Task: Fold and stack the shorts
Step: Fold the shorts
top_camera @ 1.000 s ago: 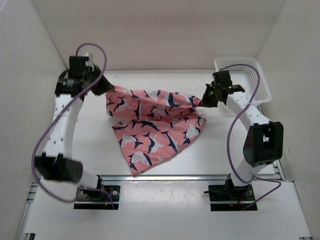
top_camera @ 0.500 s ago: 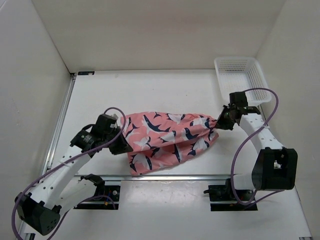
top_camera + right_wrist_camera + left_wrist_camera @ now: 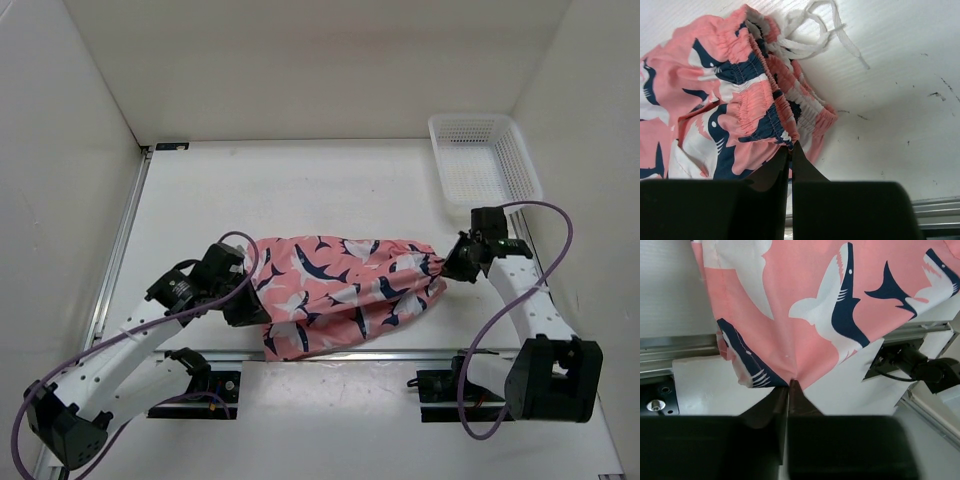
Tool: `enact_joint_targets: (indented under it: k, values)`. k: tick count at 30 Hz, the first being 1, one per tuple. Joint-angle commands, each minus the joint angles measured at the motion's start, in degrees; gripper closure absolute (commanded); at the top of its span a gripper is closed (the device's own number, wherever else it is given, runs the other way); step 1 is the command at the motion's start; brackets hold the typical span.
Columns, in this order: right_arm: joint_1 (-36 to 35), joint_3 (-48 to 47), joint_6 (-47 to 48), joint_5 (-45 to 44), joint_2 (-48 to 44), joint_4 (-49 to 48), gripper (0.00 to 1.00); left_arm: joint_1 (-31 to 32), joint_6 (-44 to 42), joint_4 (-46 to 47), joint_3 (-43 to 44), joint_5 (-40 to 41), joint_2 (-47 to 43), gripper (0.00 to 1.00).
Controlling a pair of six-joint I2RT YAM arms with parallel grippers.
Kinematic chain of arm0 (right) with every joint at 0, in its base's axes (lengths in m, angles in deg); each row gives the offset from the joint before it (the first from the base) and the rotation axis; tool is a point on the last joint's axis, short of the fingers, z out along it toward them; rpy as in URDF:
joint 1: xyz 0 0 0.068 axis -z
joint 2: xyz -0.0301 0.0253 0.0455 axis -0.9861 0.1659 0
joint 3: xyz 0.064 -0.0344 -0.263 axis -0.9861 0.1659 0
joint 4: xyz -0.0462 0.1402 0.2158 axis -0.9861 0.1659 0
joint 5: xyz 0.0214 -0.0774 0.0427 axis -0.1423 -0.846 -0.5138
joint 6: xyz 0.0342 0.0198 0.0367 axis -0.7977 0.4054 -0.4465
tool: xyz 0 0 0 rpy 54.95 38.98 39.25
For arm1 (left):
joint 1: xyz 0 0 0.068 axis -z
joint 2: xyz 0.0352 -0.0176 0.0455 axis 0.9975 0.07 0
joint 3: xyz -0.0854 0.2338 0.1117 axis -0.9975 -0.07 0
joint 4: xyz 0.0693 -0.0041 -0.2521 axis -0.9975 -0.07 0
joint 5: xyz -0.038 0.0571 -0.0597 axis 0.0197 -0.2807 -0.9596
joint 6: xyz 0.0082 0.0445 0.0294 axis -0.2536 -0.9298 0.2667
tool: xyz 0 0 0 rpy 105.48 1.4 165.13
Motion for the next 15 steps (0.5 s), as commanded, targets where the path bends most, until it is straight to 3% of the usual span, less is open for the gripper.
enact_joint_targets:
  k: [1, 2, 3, 4, 5, 6, 7, 8, 10, 11, 15]
  values:
    - [0.76, 1.82, -0.43, -5.30, -1.96, -0.21, 1.00, 1.45, 0.81, -3.41, 0.00, -1.48, -1.53, 0.78]
    - [0.76, 1.83, -1.04, -6.09, -1.96, -0.20, 0.97, 2.15, 0.81, -2.61, -1.14, -2.54, -1.53, 0.54]
    - [0.76, 2.35, -1.05, -5.57, -0.66, -0.20, 0.96, 2.68, 0.11, -1.65, -3.76, -4.03, -0.57, 0.03]
    - [1.28, 2.36, -1.74, -5.57, -0.12, -0.20, 0.90, 2.68, -0.76, -0.42, -4.75, -5.96, 0.22, 0.00]
    - [1.29, 1.57, -1.75, -5.57, -0.12, -0.20, 0.69, 2.68, -1.73, 0.72, -4.76, -7.72, 1.27, 0.00]
    - [1.29, 1.04, -1.75, -4.52, 0.75, -0.20, 0.55, 2.68, -2.61, 0.74, -4.76, -7.74, 2.50, 0.00]
    - [1.29, 0.34, -1.75, -4.51, 1.37, -0.20, 0.41, 2.68, -4.01, -0.66, -1.36, -5.48, 5.30, 0.00]
    - [1.29, -0.71, -2.36, -3.99, 1.38, -0.20, 0.20, 2.68, -4.55, -3.63, 1.02, -0.15, 6.81, 0.00]
    - [1.29, -1.33, -3.68, -3.99, 1.38, -0.20, 0.09, 0.41, -5.25, -5.93, 7.24, 5.50, 11.01, 0.00]
    - [1.29, -1.33, -5.08, -3.99, 1.38, 0.32, 0.08, -0.64, -5.25, -5.94, 8.50, 9.45, 12.17, 0.00]
    - [2.33, 1.55, -7.72, -3.38, 1.90, 0.32, 0.08, -6.44, -6.57, 0.10, 8.61, 11.07, 18.23, 0.00]
